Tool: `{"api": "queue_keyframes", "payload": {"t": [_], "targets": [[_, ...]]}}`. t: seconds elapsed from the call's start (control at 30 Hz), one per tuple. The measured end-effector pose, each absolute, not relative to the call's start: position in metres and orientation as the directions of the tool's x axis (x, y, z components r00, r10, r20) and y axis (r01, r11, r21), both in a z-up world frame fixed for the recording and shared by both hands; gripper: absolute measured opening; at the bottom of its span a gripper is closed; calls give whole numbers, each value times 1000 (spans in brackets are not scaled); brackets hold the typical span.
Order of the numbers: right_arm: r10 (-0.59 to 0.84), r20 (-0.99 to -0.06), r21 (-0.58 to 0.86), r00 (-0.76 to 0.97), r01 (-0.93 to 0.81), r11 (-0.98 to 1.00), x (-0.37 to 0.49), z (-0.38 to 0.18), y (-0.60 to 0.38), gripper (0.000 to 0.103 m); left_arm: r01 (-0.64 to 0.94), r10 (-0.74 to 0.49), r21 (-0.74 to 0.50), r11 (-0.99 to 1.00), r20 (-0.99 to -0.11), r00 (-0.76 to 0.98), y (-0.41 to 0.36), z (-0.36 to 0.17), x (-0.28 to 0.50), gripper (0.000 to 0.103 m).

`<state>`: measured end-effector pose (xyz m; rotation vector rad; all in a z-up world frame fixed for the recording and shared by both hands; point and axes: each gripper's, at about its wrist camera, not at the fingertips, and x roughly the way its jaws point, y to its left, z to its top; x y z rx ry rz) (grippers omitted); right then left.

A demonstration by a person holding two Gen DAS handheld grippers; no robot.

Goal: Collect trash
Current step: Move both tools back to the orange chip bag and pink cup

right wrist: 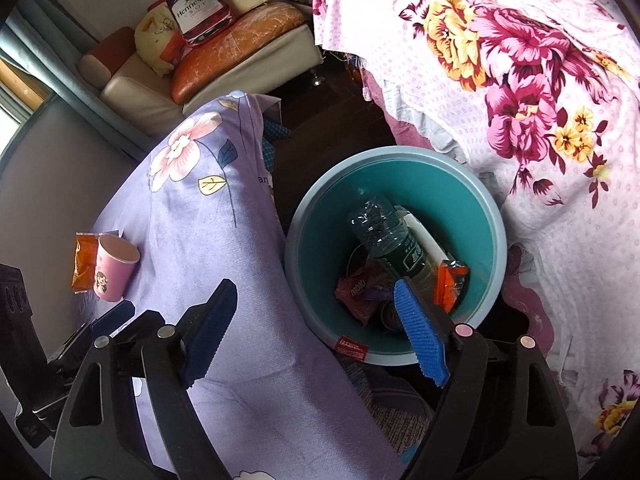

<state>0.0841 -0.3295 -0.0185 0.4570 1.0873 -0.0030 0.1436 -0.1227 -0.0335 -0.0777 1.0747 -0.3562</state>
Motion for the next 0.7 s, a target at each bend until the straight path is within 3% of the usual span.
{"api": "queue_keyframes", "payload": {"t": [0.7], "targets": [[248, -881, 271, 402, -1, 963, 106, 3, -179, 77, 63, -248, -252, 966, -826, 506, 35, -26, 124, 93]]}}
